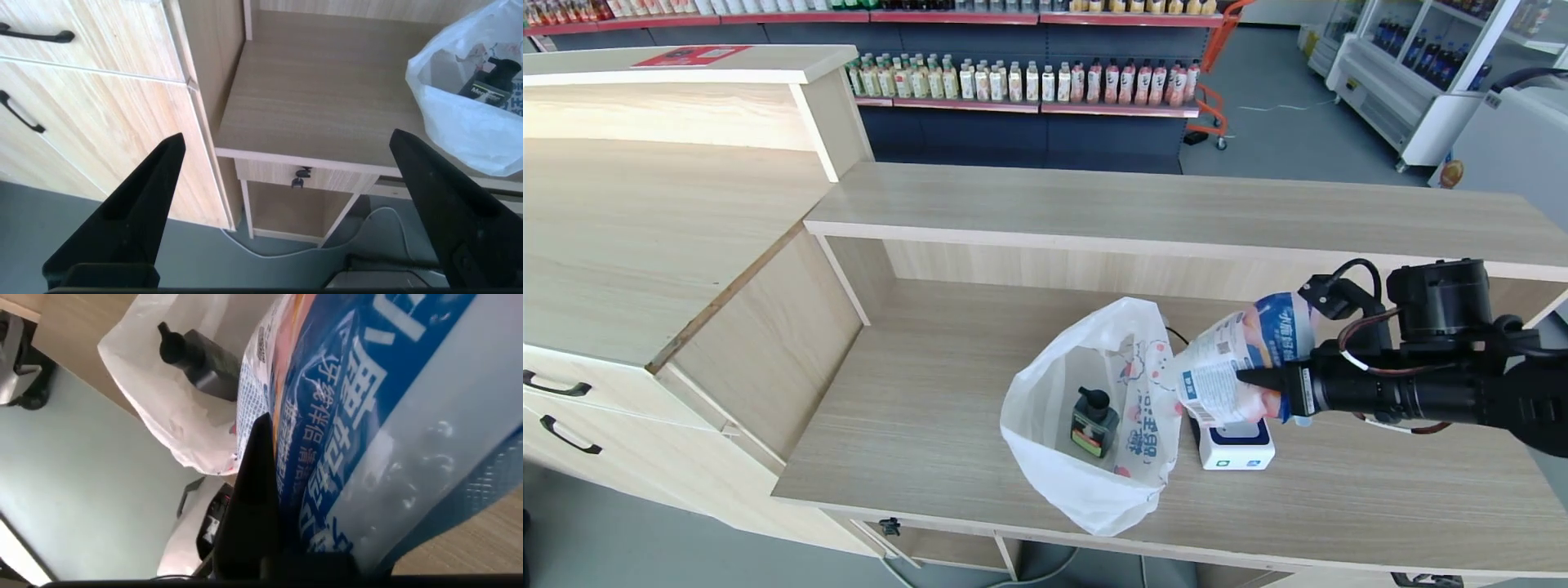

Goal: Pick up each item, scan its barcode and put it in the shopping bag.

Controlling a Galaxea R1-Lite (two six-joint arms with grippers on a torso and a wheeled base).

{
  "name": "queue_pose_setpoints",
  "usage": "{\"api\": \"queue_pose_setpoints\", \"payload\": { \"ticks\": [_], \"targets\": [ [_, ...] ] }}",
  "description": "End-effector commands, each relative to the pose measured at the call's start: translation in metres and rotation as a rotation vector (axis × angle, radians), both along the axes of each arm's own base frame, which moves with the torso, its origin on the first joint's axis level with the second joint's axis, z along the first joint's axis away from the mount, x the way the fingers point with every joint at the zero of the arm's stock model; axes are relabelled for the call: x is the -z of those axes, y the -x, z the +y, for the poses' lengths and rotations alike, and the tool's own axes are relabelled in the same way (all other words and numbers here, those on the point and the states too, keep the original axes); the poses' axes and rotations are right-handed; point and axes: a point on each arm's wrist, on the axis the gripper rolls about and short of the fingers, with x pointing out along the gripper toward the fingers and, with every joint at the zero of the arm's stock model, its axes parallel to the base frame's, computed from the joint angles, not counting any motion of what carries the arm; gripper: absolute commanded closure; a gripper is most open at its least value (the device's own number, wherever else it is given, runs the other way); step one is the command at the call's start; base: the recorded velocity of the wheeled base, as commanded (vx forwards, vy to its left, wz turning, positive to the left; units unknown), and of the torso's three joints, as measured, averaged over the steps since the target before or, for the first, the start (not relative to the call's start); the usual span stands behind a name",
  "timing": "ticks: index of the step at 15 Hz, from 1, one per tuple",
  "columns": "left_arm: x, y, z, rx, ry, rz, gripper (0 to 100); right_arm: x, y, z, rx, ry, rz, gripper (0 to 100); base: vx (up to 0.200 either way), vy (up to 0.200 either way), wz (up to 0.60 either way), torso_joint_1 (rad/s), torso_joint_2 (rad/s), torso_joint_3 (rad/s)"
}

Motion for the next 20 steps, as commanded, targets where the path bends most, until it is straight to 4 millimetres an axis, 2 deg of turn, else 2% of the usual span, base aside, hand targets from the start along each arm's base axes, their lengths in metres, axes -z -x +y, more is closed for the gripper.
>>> {"api": "queue_pose_setpoints", "payload": {
  "ticks": [1,4,8,17,18,20],
  "targets": [
    [0.000,0.000,0.000,-0.001,0.000,0.000,0,0.020,-0.024,0.016,-0.083,-0.025,0.016,100,0.000,0.000,0.00,0.000,0.00,0.000],
    [0.000,0.000,0.000,-0.001,0.000,0.000,0,0.038,-0.035,0.039,-0.178,-0.044,-0.009,100,0.000,0.000,0.00,0.000,0.00,0.000],
    [0.000,0.000,0.000,-0.001,0.000,0.000,0,0.070,-0.054,0.046,-0.252,0.062,-0.038,100,0.000,0.000,0.00,0.000,0.00,0.000],
    [0.000,0.000,0.000,-0.001,0.000,0.000,0,0.080,-0.072,0.061,-0.288,0.076,-0.068,100,0.000,0.000,0.00,0.000,0.00,0.000],
    [0.000,0.000,0.000,-0.001,0.000,0.000,0,0.079,-0.072,0.060,-0.286,0.078,-0.071,0,0.000,0.000,0.00,0.000,0.00,0.000],
    [0.000,0.000,0.000,-0.001,0.000,0.000,0,0.076,-0.073,0.060,-0.280,0.070,-0.094,0,0.000,0.000,0.00,0.000,0.00,0.000]
  ]
}}
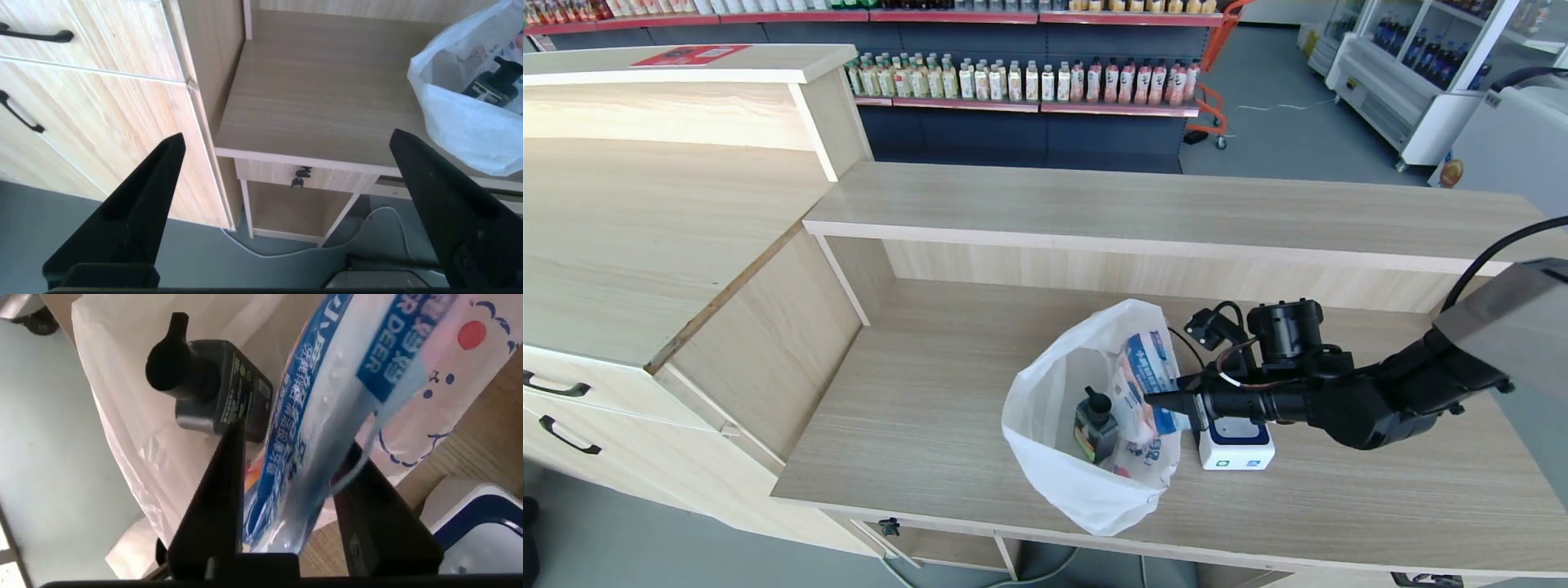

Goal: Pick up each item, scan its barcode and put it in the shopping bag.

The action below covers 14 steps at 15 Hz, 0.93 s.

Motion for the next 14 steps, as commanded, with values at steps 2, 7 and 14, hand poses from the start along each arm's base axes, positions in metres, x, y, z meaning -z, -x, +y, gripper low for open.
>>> {"api": "queue_pose_setpoints", "payload": {
  "ticks": [2,7,14],
  "targets": [
    [0.000,0.000,0.000,-0.001,0.000,0.000,0,-0.013,0.001,0.000,0.010,-0.039,-0.023,0,0.000,0.000,0.00,0.000,0.00,0.000],
    [0.000,0.000,0.000,-0.001,0.000,0.000,0,-0.079,0.024,-0.009,0.101,-0.253,-0.010,0,0.000,0.000,0.00,0.000,0.00,0.000],
    [0.000,0.000,0.000,-0.001,0.000,0.000,0,-0.118,0.217,-0.112,0.540,-0.245,-0.158,0,0.000,0.000,0.00,0.000,0.00,0.000]
  ]
}}
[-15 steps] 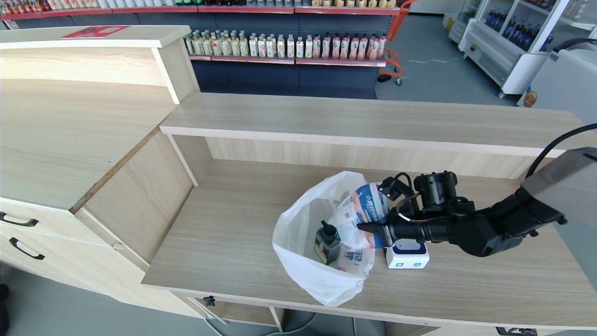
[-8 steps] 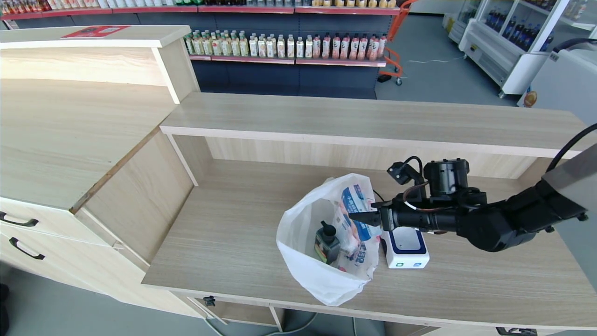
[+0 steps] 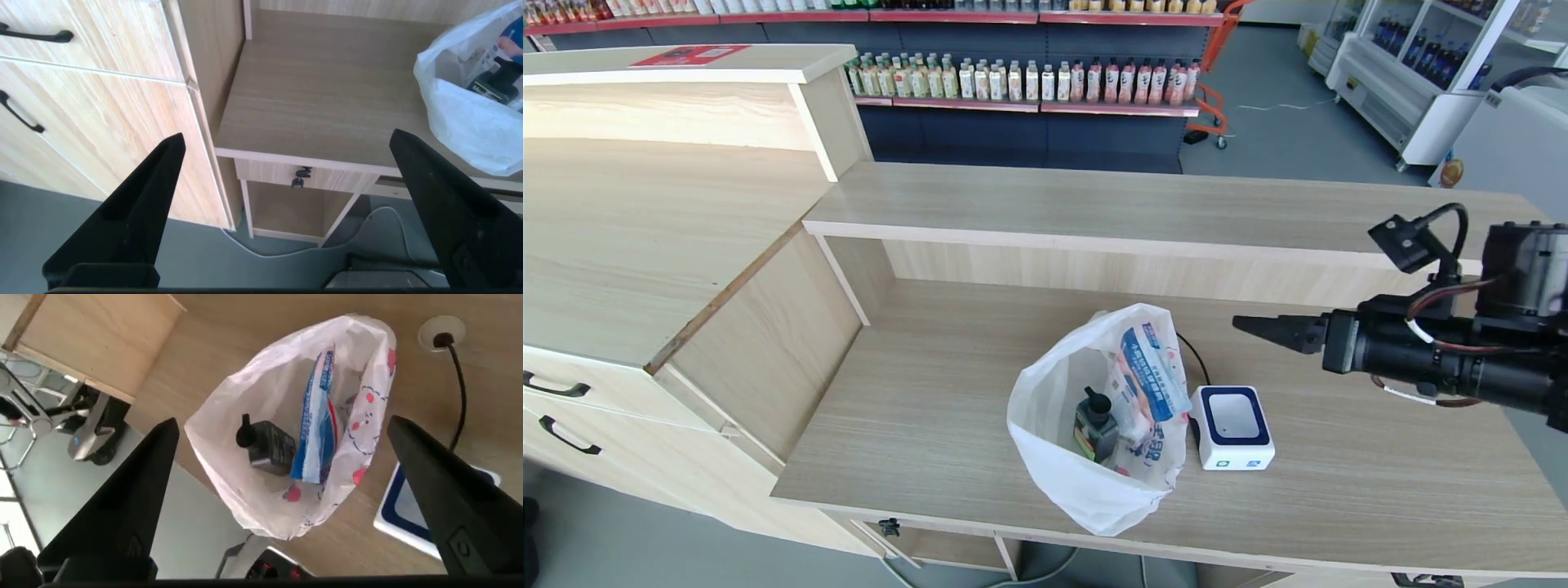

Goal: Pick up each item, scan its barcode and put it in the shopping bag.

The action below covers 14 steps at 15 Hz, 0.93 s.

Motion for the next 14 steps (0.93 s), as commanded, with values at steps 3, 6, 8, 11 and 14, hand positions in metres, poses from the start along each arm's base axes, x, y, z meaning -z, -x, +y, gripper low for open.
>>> {"api": "queue_pose_setpoints", "payload": {
  "ticks": [3,6,8,11,14],
  "targets": [
    [0.000,0.000,0.000,0.001,0.000,0.000,0,0.061,0.191,-0.048,0.501,0.145,-0.054,0,0.000,0.000,0.00,0.000,0.00,0.000],
    [0.000,0.000,0.000,-0.001,0.000,0.000,0,0.092,0.241,-0.050,0.532,0.187,-0.173,0,0.000,0.000,0.00,0.000,0.00,0.000],
    [0.000,0.000,0.000,-0.001,0.000,0.000,0,0.117,0.270,-0.050,0.603,0.181,-0.187,0,0.000,0.000,0.00,0.000,0.00,0.000],
    [0.000,0.000,0.000,0.001,0.000,0.000,0,0.118,0.280,-0.050,0.558,0.211,-0.321,0,0.000,0.000,0.00,0.000,0.00,0.000],
    [0.000,0.000,0.000,-0.001,0.000,0.000,0,0.116,0.279,-0.051,0.611,0.202,-0.365,0,0.000,0.000,0.00,0.000,0.00,0.000]
  ]
}}
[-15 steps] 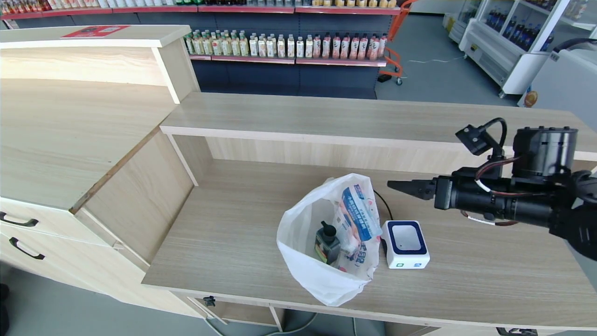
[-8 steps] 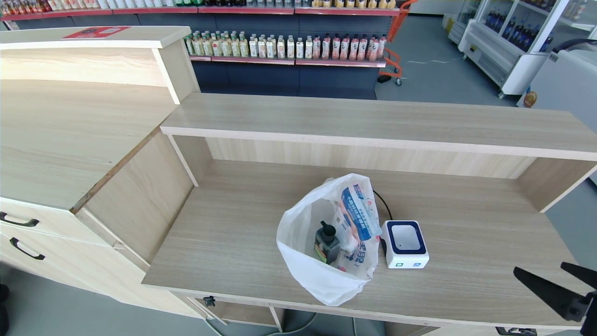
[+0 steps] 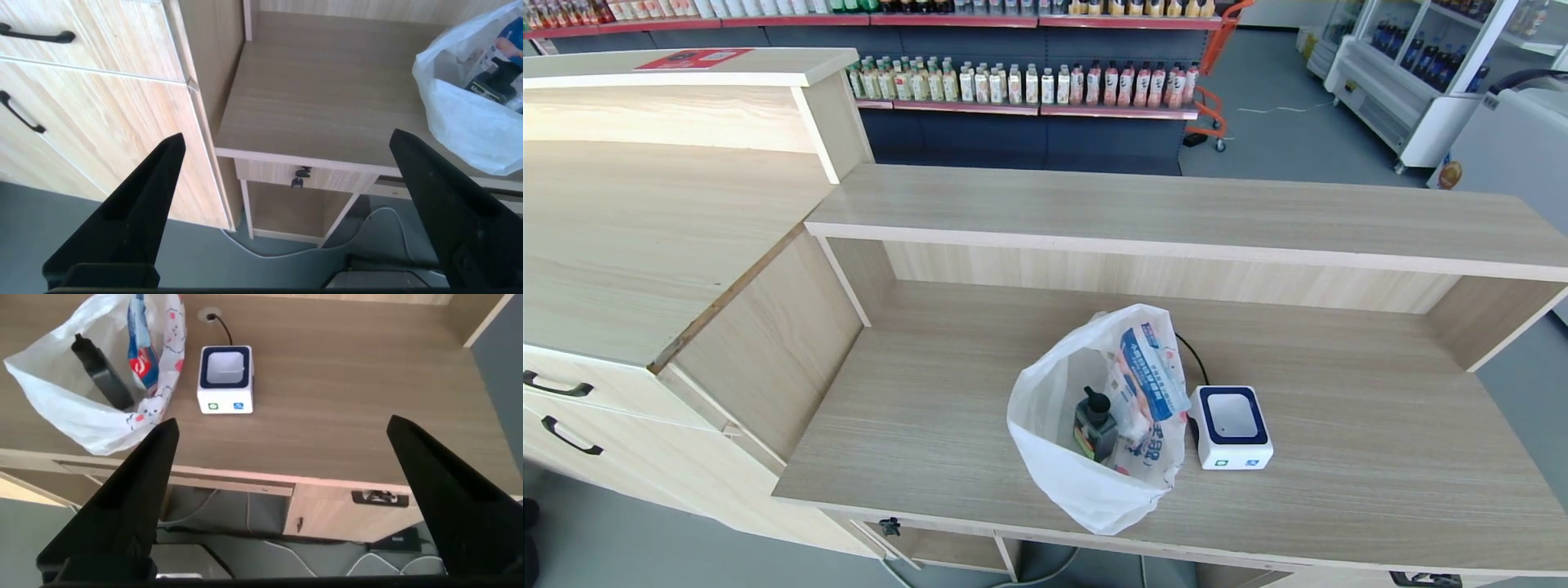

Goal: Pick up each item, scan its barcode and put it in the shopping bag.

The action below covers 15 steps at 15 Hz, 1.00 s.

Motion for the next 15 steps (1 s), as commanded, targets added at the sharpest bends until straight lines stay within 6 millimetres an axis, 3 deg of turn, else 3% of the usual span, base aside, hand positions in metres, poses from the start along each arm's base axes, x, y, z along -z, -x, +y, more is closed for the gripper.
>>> {"api": "queue_pose_setpoints", "payload": {
  "ticks": [1,14,15],
  "targets": [
    [0.0000,0.0000,0.0000,-0.001,0.000,0.000,0,0.0041,0.0053,0.0000,-0.001,-0.002,-0.060,0,0.000,0.000,0.00,0.000,0.00,0.000],
    [0.0000,0.0000,-0.0001,0.002,0.002,0.000,0,0.0090,0.0052,-0.0001,0.002,-0.020,-0.012,0,0.000,0.000,0.00,0.000,0.00,0.000],
    [0.0000,0.0000,-0.0001,0.001,0.002,0.000,0,0.0090,0.0052,-0.0001,0.002,-0.017,-0.012,0,0.000,-0.200,0.00,-0.002,0.00,0.002]
  ]
}}
